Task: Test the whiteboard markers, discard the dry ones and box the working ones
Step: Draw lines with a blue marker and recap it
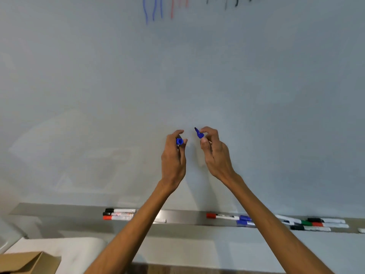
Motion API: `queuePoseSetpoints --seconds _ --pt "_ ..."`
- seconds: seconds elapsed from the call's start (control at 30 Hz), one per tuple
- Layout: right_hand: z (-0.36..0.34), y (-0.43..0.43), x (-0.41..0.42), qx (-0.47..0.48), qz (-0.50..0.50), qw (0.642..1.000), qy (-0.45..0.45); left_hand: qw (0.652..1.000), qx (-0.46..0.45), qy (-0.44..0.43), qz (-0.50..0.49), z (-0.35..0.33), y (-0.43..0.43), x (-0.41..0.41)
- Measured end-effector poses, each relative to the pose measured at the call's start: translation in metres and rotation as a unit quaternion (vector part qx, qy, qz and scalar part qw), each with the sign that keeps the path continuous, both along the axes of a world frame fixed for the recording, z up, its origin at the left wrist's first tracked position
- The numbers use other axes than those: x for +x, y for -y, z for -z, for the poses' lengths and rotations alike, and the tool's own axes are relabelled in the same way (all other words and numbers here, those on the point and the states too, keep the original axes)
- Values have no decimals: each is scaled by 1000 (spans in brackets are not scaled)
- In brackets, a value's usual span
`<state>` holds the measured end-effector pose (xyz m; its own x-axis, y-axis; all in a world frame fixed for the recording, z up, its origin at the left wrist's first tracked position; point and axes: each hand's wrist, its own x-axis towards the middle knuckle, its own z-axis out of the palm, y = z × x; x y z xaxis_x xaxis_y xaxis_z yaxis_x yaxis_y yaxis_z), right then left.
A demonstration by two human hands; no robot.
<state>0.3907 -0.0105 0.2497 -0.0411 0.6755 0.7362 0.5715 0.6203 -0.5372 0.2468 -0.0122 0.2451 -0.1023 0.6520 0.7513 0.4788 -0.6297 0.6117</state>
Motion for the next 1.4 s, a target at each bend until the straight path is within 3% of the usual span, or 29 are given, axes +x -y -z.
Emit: queuePoseSetpoints --seconds 0.13,0.37,0.6,0.73,1.1,1.4 --pt "-38 -17 -17 69 -13 998 -6 994 106 -14 7 -44 -19 -20" --pt "-122 -22 -48 81 -118 975 -172 975 206 -48 -70 -127 -60 -61" --pt "-185 -23 -76 126 -149 969 -149 954 272 -69 -105 -201 -80 -104" --pt "-210 -30 -98 169 -109 976 -84 939 295 -93 -152 -238 -88 -120" --pt "-281 -43 -154 243 -92 933 -250 927 292 -116 -206 -292 -113 -139" --pt "-309 -58 -161 243 -36 942 -228 913 306 -125 -240 -290 -121 -137"
